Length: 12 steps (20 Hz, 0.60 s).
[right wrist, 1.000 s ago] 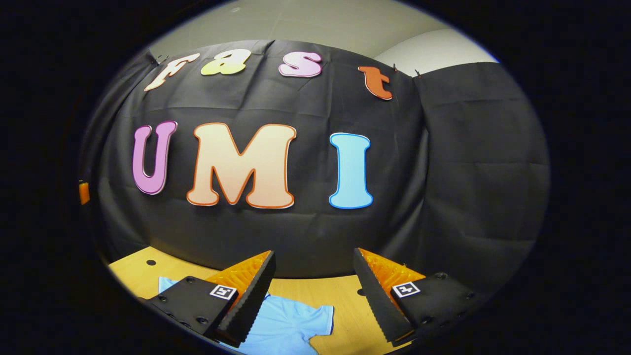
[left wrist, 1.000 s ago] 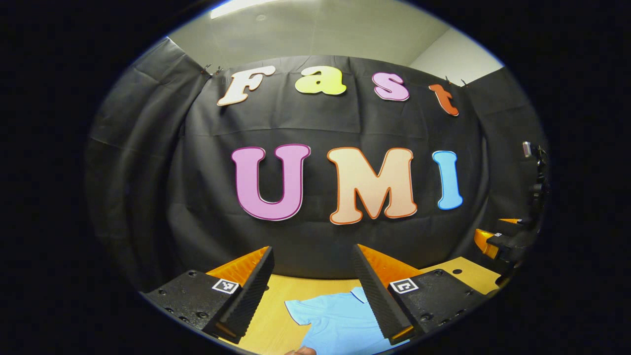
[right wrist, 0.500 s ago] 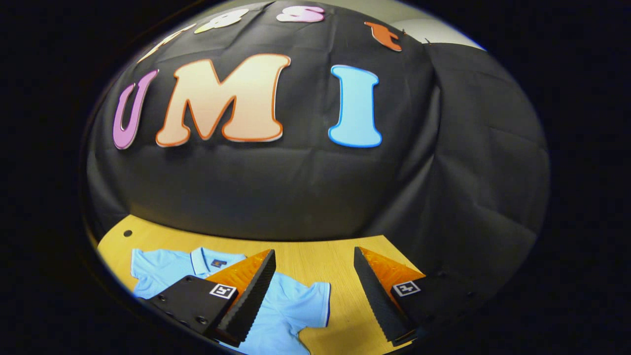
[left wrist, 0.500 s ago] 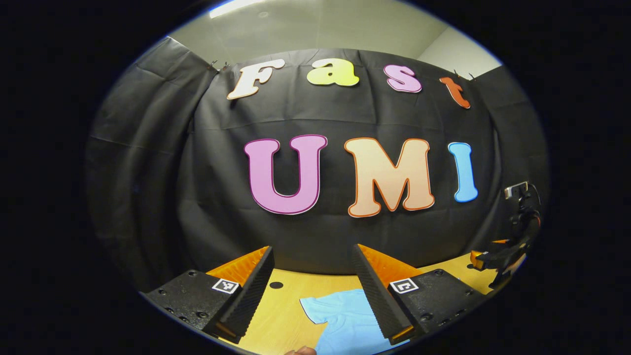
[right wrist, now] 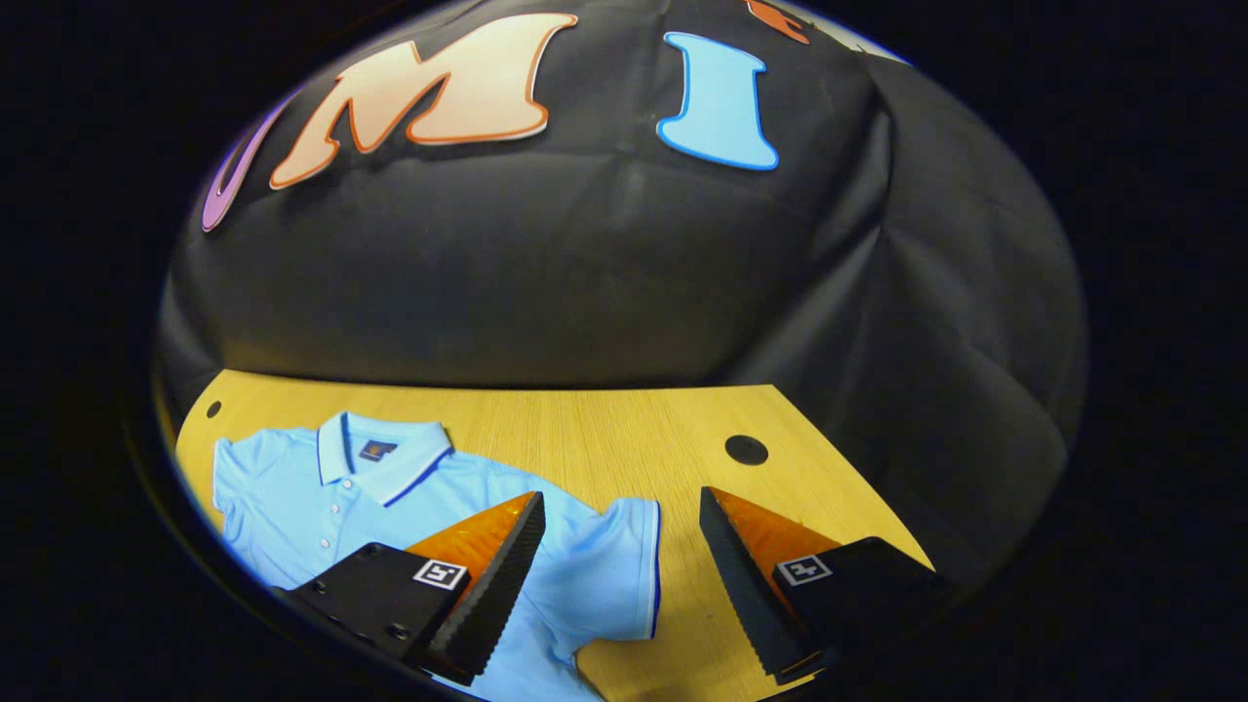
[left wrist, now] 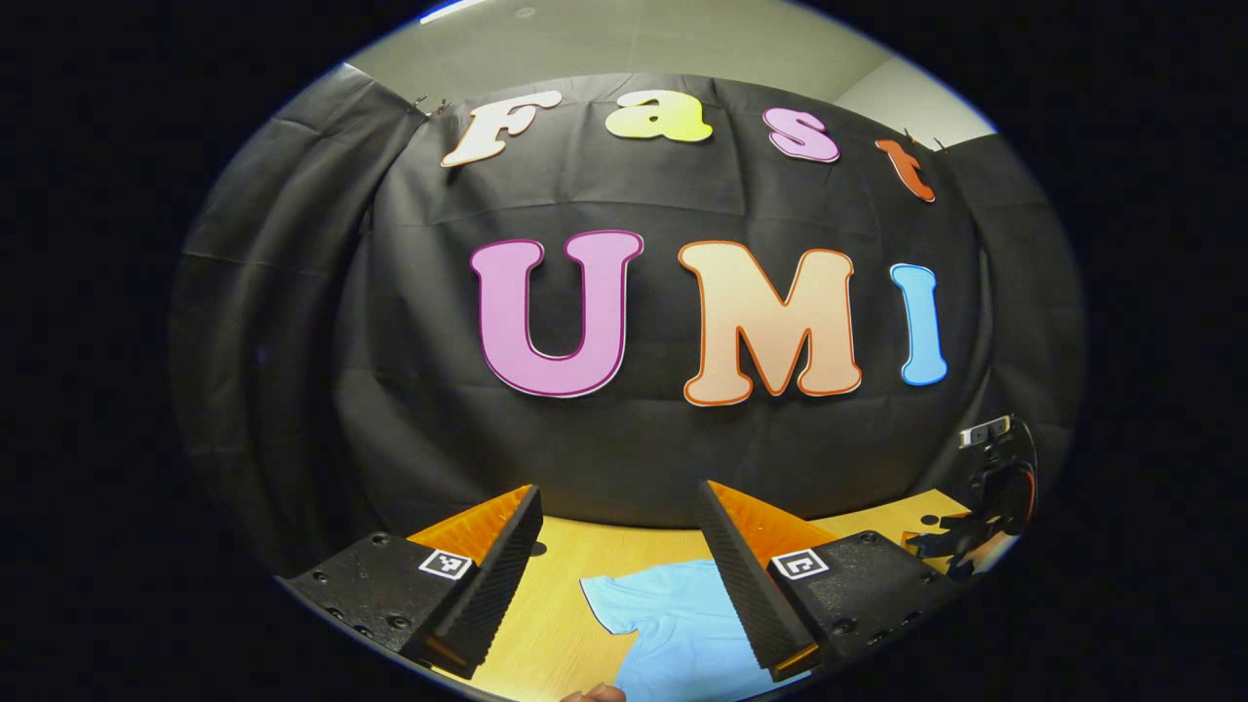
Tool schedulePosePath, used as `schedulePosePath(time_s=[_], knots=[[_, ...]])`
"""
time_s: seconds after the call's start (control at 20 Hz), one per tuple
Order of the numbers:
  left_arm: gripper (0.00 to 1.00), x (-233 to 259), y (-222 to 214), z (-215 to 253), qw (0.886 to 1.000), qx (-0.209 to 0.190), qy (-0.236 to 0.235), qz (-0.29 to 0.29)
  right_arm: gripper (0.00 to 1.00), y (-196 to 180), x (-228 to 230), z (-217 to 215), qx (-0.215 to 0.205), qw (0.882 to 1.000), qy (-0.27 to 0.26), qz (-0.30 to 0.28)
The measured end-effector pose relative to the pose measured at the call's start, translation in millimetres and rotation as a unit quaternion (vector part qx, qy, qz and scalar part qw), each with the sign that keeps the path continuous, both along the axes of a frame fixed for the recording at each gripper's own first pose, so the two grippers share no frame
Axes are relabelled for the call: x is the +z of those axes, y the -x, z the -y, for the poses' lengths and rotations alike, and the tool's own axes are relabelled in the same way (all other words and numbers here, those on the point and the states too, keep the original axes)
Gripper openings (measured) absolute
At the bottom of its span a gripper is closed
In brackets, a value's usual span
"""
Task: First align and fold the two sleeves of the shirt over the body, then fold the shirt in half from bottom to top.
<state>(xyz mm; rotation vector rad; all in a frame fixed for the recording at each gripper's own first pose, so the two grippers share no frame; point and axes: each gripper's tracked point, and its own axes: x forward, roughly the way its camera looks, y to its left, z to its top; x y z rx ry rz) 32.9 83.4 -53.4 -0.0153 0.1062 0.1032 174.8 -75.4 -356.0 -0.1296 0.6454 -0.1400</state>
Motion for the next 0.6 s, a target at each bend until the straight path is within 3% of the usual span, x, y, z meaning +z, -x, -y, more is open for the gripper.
schedulePosePath(time_s=[0.4,0.55,0.6], knots=[[0.95,-13,-10,3,1.0,0.001,0.0,-0.014,0.97,3,-62,16,-0.018,0.998,-0.002,-0.064],[0.95,-17,-14,7,1.0,-0.002,0.002,-0.02,1.0,7,-79,18,-0.026,0.996,-0.018,-0.085],[0.96,-18,-14,8,1.0,-0.002,0.002,-0.021,0.97,10,-81,18,-0.029,0.995,-0.03,-0.096]])
